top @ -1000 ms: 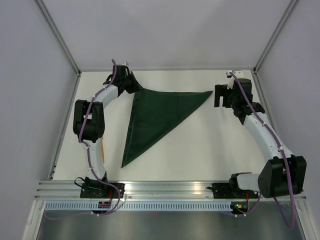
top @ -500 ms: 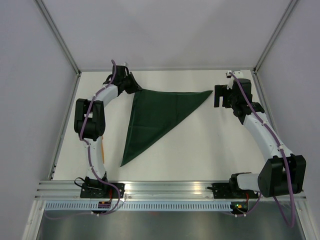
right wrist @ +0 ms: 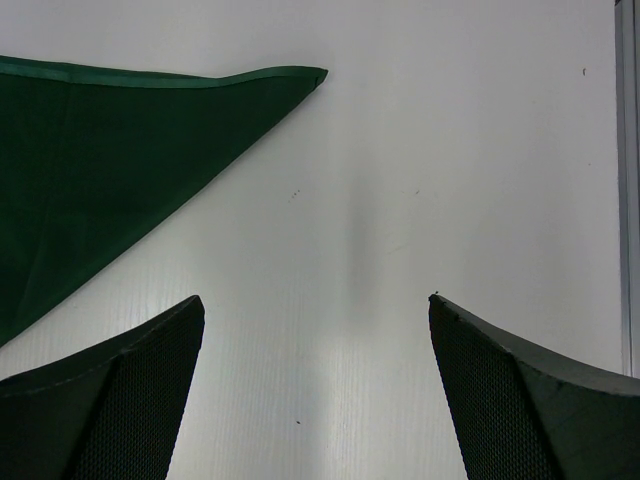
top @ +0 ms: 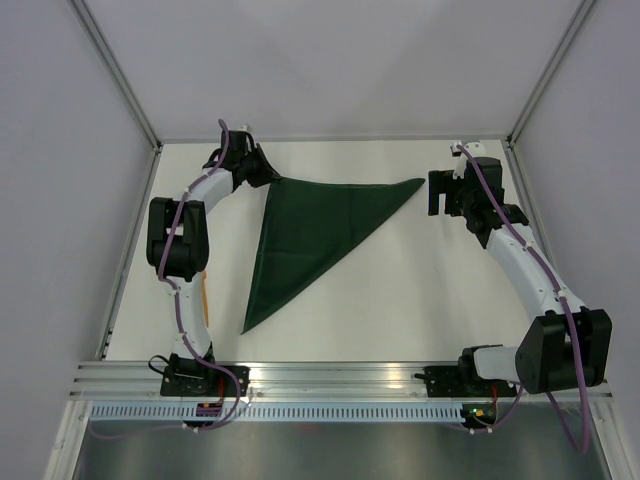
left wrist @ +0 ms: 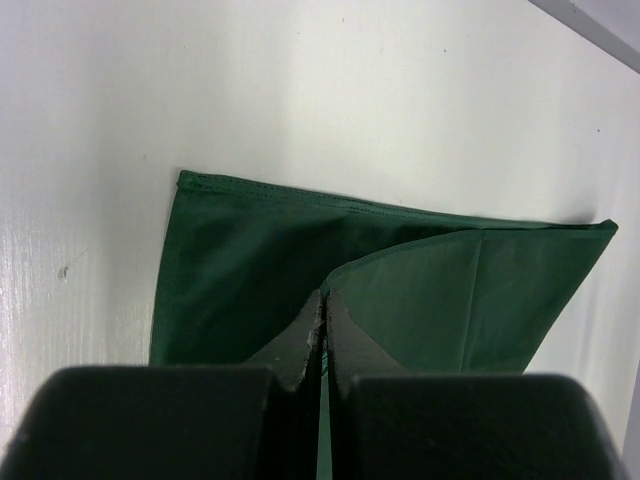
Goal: Fold the napkin, place the utensils inside, and roll it up
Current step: Fold the napkin at the center of the board.
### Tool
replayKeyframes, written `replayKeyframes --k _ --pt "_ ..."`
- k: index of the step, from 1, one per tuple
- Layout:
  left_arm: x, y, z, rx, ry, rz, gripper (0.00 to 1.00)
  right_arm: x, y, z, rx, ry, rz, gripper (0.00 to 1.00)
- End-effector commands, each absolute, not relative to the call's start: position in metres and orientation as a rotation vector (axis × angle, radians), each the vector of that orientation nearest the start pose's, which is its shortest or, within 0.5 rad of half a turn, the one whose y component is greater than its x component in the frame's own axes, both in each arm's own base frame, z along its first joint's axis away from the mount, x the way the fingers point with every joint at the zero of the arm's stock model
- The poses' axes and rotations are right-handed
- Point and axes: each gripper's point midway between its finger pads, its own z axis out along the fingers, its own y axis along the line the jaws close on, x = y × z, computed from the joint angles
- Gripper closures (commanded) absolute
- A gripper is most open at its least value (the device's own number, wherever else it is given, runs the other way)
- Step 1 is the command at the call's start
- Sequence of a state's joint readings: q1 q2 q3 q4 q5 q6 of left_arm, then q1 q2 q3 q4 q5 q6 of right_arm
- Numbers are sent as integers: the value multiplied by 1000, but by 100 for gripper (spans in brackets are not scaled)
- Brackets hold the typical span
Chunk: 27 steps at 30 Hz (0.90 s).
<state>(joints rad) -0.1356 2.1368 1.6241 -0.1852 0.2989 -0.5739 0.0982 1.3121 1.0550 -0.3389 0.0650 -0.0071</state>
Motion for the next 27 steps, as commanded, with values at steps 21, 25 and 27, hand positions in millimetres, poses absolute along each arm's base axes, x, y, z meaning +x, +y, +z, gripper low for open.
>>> replayKeyframes --k 21,25,27 --pt "566 -141 110 -299 2252 -718 98 383 20 180 -80 2202 -58 2" --pt "566 -141 100 -304 2268 -719 98 383 20 181 -84 2200 -58 2" --pt "565 -142 97 -306 2276 -717 98 383 20 181 -84 2200 -58 2"
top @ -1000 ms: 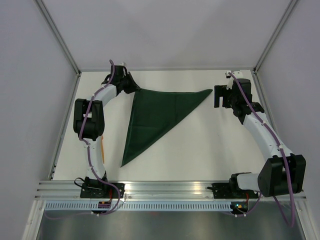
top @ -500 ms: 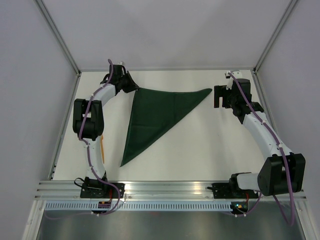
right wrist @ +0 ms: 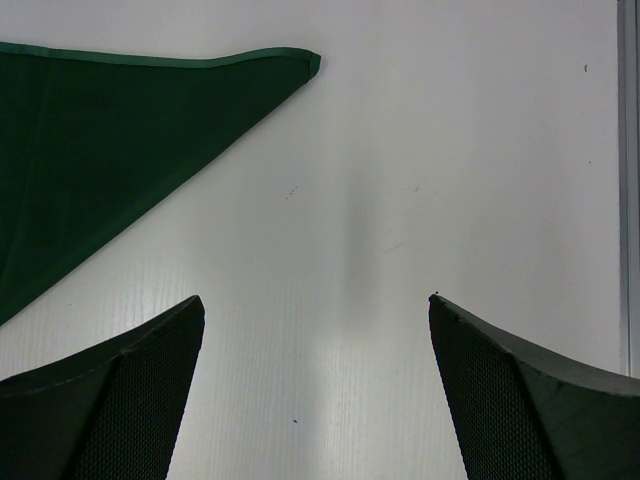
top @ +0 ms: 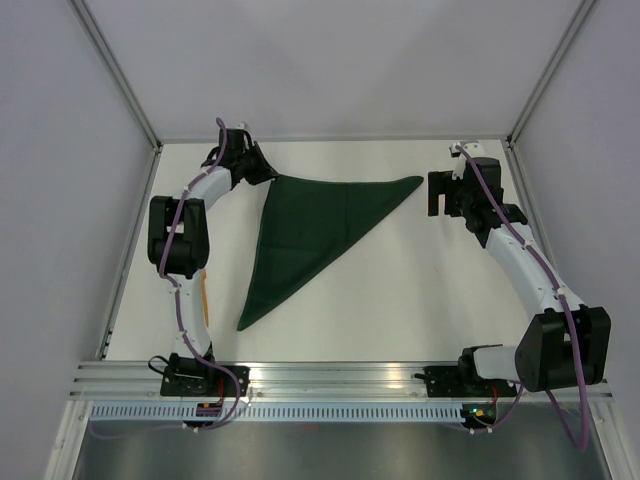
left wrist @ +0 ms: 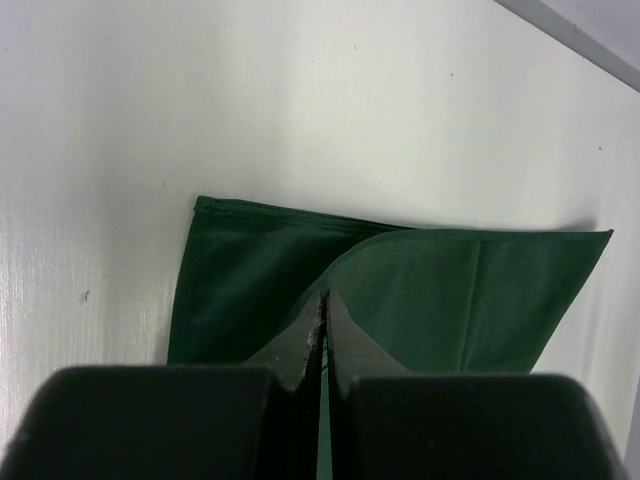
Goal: Fold the napkin, place the utensils inside, and roll it up
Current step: Fold the napkin at the center of the board.
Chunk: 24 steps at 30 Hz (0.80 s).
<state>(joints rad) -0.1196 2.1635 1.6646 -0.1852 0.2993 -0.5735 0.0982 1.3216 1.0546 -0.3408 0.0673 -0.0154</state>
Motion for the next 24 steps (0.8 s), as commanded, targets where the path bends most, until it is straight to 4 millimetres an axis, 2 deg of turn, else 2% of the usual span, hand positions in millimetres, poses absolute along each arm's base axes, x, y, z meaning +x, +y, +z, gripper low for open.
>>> replayKeyframes --k 1,4,9,10,13,16,20,21,22,23,24 --pt "565 -142 96 -307 2277 -715 98 383 20 181 -84 2202 -58 2" --pt "567 -138 91 -313 2281 -692 93 383 20 180 -86 2203 -59 2" --pt "573 -130 88 -320 2271 -655 91 383 21 179 -88 2205 -58 2" --pt "574 -127 88 -326 2268 -647 81 383 20 180 -87 2203 -60 2" --pt "576 -118 88 -341 2261 -616 68 383 20 180 -91 2203 -61 2" --pt "579 -105 99 -345 2223 -584 51 383 20 180 -90 2202 -63 2" --pt "578 -86 124 -357 2162 -524 43 383 20 181 -89 2199 -60 2" --pt "571 -84 121 -366 2169 -507 41 383 20 182 -87 2197 -59 2" --pt "569 -78 139 -372 2132 -484 40 384 21 183 -89 2194 -54 2" --pt "564 -76 143 -382 2124 -471 40 383 22 184 -91 2193 -51 2" --pt "553 -73 132 -404 2149 -451 40 383 22 184 -89 2191 -45 2"
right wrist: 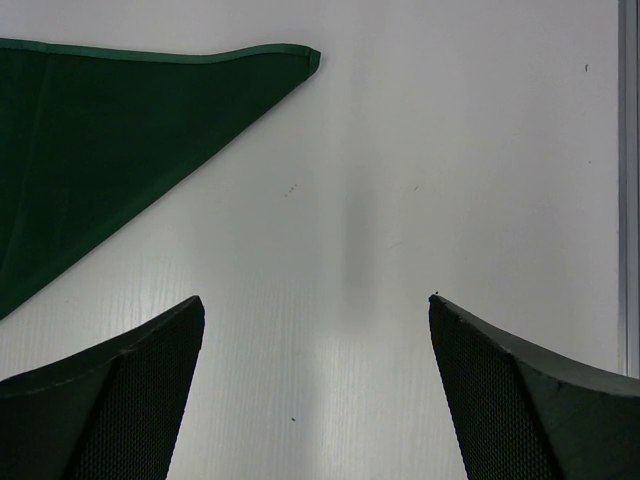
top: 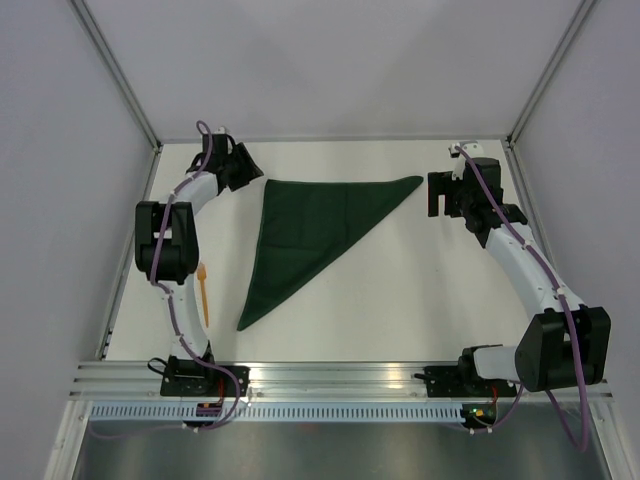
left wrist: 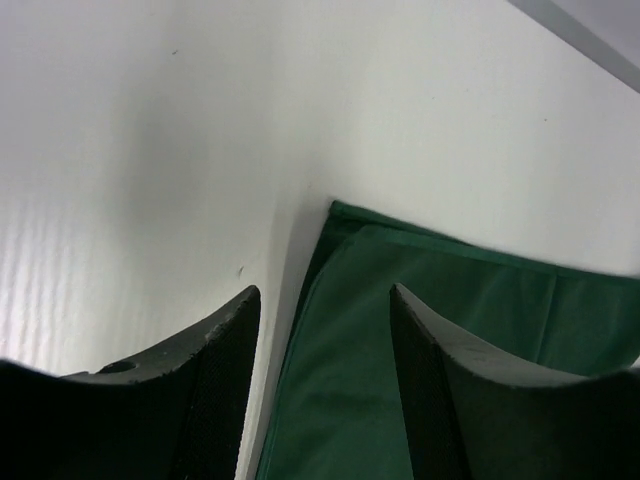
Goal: Fold the napkin, place the utensils inside, and roll it up
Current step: Fold the napkin at the center of the board, then pick up the fork at the center of the board.
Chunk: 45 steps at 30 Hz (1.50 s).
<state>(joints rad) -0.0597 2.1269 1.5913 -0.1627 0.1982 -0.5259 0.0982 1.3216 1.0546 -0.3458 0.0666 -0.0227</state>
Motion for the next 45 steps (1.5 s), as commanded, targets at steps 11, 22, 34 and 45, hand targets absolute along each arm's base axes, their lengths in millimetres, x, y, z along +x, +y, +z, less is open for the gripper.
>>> replayKeyframes --k 11,22,34,45 --pt "399 -13 113 -768 2148 -144 39 378 36 196 -116 2165 43 2" --pt "269 19 69 -1028 2192 66 27 374 45 190 -138 2187 108 2" --pt "234 31 37 -1179 2238 209 31 371 52 180 -160 2217 150 2" --pt "243 32 21 -1167 2322 266 39 371 52 179 -161 2220 154 2"
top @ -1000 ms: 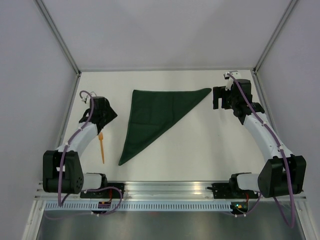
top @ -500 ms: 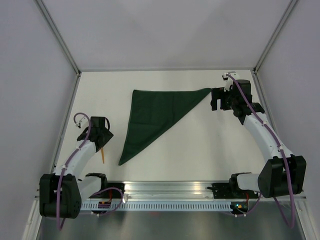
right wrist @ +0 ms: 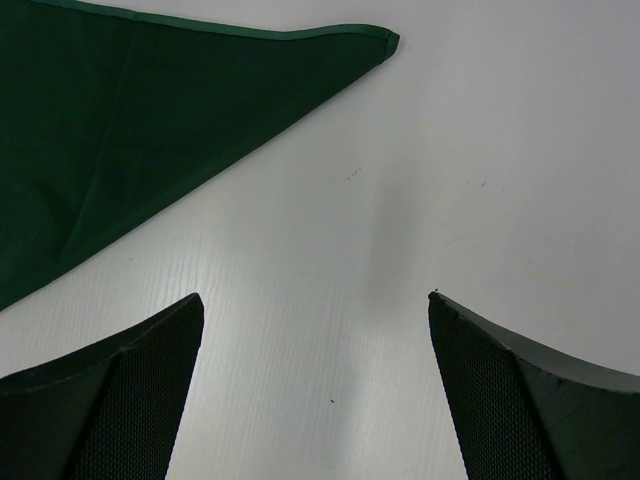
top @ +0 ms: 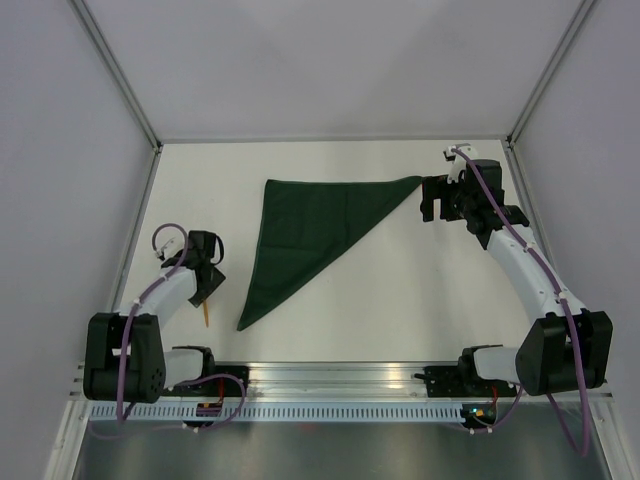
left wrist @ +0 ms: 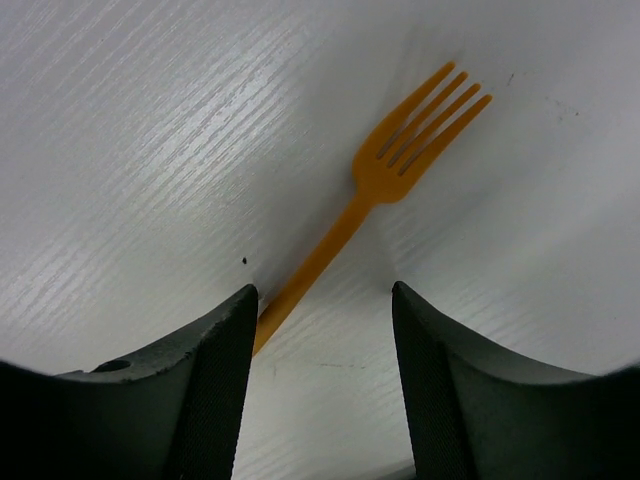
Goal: Fold the napkin, place the utensils inside, and roll it up
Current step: Pick up the fork at the center of the board, then place the fork on the napkin.
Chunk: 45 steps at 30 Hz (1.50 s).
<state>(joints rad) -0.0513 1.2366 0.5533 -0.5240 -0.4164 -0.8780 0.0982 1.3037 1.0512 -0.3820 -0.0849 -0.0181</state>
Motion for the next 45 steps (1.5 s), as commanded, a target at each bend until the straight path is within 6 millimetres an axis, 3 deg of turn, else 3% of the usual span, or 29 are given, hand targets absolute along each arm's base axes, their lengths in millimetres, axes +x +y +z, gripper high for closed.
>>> replayKeyframes --k 1,7,14,15,21,23,26,29,30,32,34,36,37,39,45 --pt "245 31 21 -1164 2327 265 40 371 52 179 -161 2220 152 2" --pt "258 27 14 -1132 2375 253 62 372 52 179 -160 2220 150 2" --pt "277 26 11 -1047 2425 261 98 373 51 173 -158 2234 143 2" --pt "281 26 12 -1032 2431 260 98 374 50 173 -156 2235 138 2" --pt "324 27 50 -850 2399 232 98 375 47 173 -153 2232 120 2" --pt "347 29 76 -733 2367 225 98 375 46 173 -149 2233 111 2" --pt "386 12 116 -483 2302 91 98 375 44 175 -147 2227 97 2" --pt "416 -24 155 -182 2202 -129 98 376 41 176 -141 2221 79 2" --pt "418 -50 163 -70 2189 -278 98 376 41 175 -145 2220 73 2" --pt "426 -76 177 73 2151 -420 98 377 39 175 -145 2219 67 2" --pt "424 -118 195 256 2094 -609 98 377 38 175 -141 2216 53 2" --pt "417 -156 185 442 2098 -635 98 377 37 174 -141 2216 45 2" --pt "418 -168 187 495 2092 -631 98 377 36 174 -145 2215 43 2" --pt "416 -195 173 674 2083 -575 98 378 36 174 -144 2212 43 2" --pt "400 -257 131 886 2112 -641 98 379 32 171 -136 2221 11 2"
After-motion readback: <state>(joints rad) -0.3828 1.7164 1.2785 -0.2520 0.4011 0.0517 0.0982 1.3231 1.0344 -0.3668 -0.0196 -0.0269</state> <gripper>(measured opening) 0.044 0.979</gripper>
